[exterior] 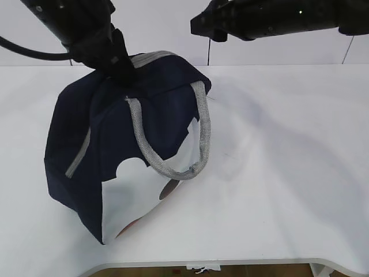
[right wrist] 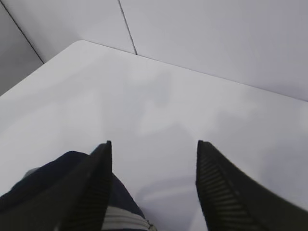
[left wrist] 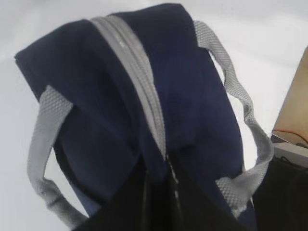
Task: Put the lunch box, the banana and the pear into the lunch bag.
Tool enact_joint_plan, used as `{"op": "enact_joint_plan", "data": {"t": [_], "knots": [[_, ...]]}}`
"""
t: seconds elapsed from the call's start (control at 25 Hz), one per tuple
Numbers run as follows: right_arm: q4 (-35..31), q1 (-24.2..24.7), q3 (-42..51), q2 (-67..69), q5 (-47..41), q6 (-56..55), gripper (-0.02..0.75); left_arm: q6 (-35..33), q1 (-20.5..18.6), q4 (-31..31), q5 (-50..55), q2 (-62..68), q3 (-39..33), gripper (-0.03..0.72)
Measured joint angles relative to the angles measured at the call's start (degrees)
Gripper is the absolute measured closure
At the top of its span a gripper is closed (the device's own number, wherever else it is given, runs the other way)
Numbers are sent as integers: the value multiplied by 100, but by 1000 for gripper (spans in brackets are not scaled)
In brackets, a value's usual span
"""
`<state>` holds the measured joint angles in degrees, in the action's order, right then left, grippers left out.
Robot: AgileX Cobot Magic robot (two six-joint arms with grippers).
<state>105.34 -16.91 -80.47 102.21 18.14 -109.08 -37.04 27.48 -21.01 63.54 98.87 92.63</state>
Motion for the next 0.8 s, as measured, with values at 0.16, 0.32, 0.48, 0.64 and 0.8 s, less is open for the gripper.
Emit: {"op": "enact_joint_plan", "data": {"t": [0.16, 0.32, 0.48, 0.64, 0.8], "knots": [[0, 0, 287, -406, 108, 192, 302, 579, 0, 310, 169, 44, 0, 626], [0, 0, 676, -838, 159, 347, 302, 871, 0, 386, 342, 63, 0, 449], [0, 0, 981, -1308, 172, 380, 302, 1070, 0, 476, 545, -8, 0, 330], [0, 0, 1267, -1768, 174, 380, 302, 1297, 0, 767, 673, -287, 0, 314], [0, 0, 1592, -2149, 184, 380, 302, 1624, 0, 983, 742, -577, 0, 311]]}}
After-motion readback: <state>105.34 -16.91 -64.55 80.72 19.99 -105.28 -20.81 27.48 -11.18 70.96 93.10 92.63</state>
